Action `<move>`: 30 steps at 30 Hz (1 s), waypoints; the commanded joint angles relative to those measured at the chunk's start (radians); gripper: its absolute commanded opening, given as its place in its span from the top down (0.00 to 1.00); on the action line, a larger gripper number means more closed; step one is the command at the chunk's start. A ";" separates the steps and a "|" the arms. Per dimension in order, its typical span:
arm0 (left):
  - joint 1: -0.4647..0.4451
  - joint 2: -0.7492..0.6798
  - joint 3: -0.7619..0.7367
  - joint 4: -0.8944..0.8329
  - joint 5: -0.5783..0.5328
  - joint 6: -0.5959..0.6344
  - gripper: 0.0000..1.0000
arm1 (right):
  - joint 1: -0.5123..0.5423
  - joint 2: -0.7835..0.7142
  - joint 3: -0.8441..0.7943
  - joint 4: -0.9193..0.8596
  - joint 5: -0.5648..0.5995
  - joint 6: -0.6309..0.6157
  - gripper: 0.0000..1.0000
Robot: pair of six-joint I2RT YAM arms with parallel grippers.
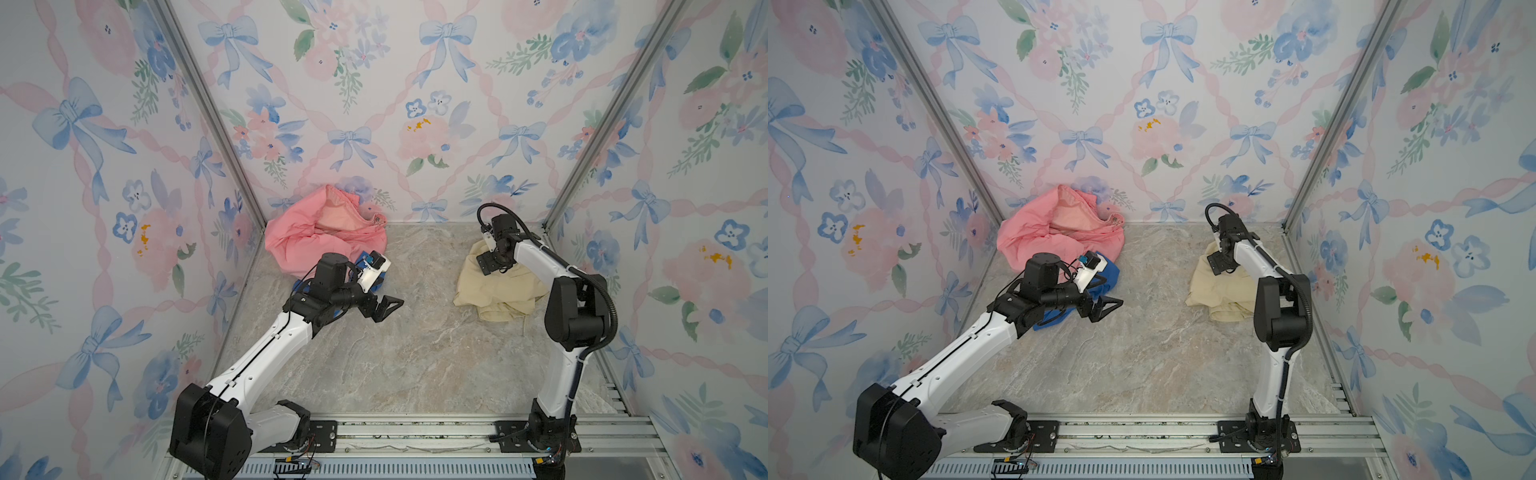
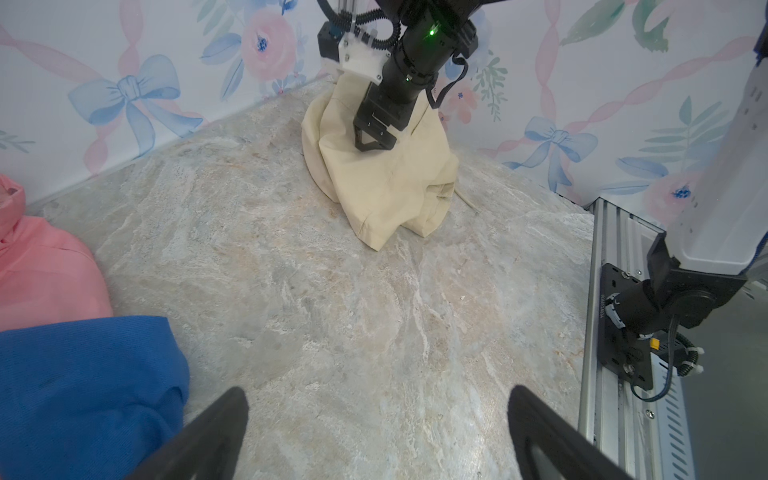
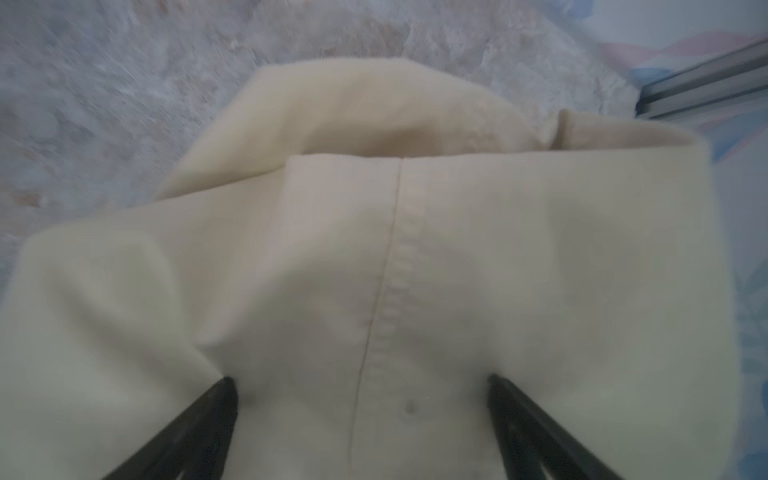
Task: Pick out a specific cloth from the pile
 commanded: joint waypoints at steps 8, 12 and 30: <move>0.005 0.008 0.012 0.006 0.024 -0.007 0.02 | -0.027 0.154 0.074 -0.230 0.022 0.032 0.03; 0.006 0.004 0.009 0.006 0.019 -0.006 0.02 | -0.041 0.189 0.092 -0.255 -0.085 0.076 0.11; 0.009 -0.009 0.010 0.006 -0.001 0.001 0.02 | -0.102 -0.059 0.178 -0.158 -0.605 0.289 1.00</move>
